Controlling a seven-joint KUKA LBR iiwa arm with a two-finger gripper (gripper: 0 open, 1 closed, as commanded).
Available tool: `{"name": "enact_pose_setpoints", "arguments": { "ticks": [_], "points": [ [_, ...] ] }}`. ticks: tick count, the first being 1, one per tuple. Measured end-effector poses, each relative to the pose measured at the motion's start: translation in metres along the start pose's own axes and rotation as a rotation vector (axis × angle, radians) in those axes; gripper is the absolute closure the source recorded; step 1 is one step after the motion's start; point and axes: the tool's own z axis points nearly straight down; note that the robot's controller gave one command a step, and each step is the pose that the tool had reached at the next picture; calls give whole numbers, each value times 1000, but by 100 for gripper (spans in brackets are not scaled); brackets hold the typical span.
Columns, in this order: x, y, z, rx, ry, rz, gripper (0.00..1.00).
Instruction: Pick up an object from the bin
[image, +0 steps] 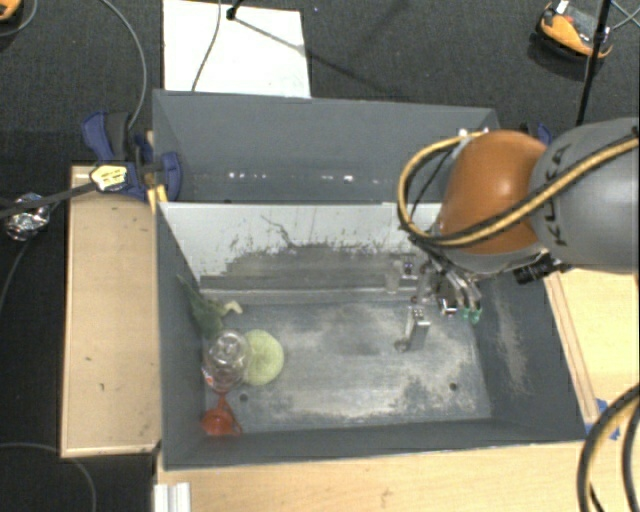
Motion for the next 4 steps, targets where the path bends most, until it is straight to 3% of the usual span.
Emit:
{"name": "enact_pose_setpoints", "arguments": {
  "ticks": [1, 2, 4],
  "points": [
    [-2, 0, -4, 0, -8, 0, 0],
    [-8, 32, 6, -1, -7, 48, 0],
    [-14, 80, 17, -1, -12, -75, 0]
  ]
}}
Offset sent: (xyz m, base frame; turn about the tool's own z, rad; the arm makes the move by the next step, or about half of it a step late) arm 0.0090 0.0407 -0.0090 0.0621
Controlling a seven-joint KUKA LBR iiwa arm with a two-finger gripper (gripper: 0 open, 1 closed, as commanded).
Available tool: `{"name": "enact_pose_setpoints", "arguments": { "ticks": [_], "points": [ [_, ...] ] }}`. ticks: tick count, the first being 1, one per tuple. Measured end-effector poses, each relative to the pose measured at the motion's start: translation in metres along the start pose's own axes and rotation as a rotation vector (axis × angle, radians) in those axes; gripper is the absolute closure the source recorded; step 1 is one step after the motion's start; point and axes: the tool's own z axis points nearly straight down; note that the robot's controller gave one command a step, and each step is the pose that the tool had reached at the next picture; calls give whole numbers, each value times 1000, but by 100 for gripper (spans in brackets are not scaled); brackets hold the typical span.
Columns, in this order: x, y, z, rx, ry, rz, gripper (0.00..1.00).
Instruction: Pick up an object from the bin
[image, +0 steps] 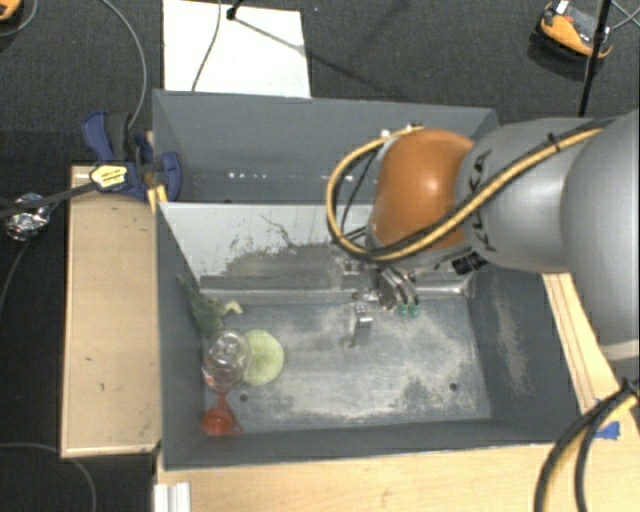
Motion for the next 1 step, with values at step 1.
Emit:
{"name": "enact_pose_setpoints", "arguments": {
  "ticks": [1],
  "points": [
    [7, 59, 24, 1, 1, -56, 0]
  ]
}}
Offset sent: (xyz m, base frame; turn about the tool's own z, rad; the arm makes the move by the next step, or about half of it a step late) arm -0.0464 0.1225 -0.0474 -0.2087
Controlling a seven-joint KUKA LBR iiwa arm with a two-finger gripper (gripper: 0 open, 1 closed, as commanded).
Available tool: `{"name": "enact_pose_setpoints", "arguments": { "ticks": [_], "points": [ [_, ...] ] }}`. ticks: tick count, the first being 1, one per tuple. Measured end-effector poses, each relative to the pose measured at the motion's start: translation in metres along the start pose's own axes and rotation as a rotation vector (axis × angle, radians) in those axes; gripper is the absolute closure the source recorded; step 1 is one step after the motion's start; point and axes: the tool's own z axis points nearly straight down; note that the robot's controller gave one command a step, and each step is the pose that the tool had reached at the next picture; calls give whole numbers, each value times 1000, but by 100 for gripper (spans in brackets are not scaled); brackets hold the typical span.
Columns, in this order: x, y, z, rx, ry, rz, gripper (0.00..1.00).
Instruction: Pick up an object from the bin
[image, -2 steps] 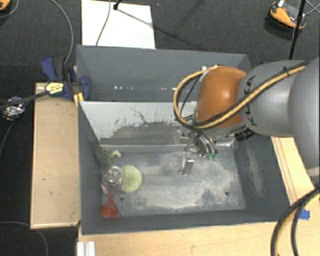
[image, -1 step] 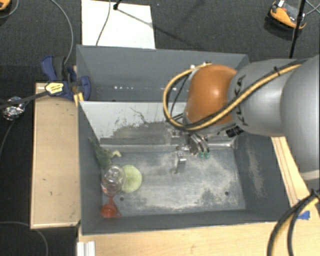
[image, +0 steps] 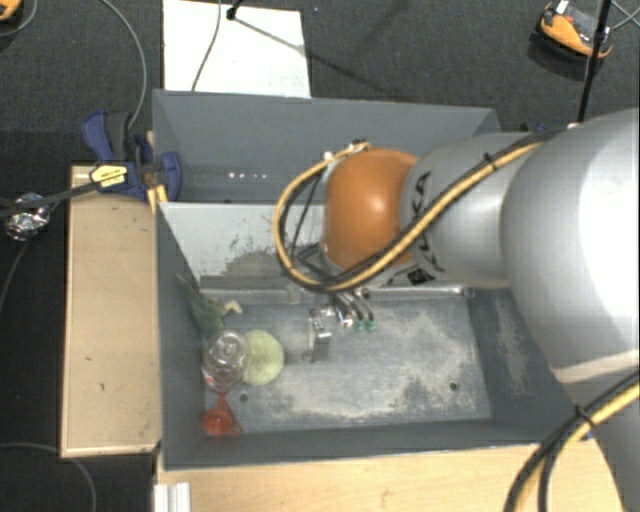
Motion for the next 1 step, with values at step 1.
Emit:
{"name": "enact_pose_setpoints", "arguments": {
  "ticks": [1],
  "points": [
    [28, 68, 23, -1, -2, -152, 100]
  ]
}}
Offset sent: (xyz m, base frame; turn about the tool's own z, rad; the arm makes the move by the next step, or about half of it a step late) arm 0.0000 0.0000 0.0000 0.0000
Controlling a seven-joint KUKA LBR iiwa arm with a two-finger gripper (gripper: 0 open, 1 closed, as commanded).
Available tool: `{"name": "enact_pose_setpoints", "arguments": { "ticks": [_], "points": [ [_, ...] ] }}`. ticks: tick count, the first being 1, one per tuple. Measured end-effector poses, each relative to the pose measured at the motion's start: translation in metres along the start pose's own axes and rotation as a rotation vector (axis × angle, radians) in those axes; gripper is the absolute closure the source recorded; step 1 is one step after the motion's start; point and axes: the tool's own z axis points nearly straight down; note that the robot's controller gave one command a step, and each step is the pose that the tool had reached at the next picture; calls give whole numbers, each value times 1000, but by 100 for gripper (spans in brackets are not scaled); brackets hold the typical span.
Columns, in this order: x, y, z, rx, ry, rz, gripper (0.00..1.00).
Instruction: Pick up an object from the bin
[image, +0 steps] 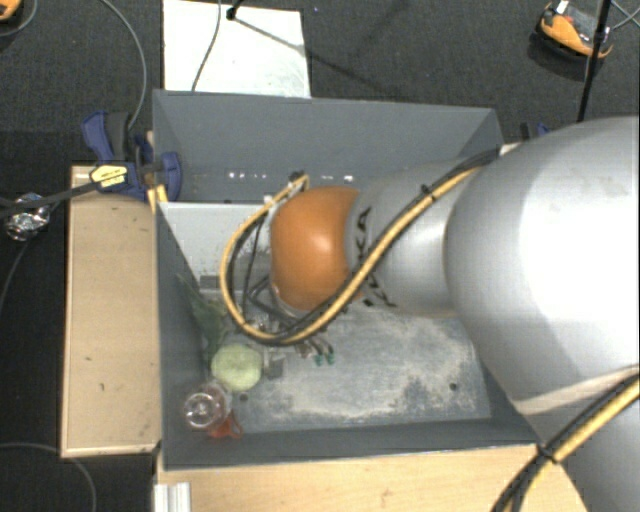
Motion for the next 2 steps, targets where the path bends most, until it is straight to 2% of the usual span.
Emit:
{"name": "enact_pose_setpoints", "arguments": {
  "ticks": [2],
  "points": [
    [1, 0, -3, 0, 2, 0, 100]
  ]
}}
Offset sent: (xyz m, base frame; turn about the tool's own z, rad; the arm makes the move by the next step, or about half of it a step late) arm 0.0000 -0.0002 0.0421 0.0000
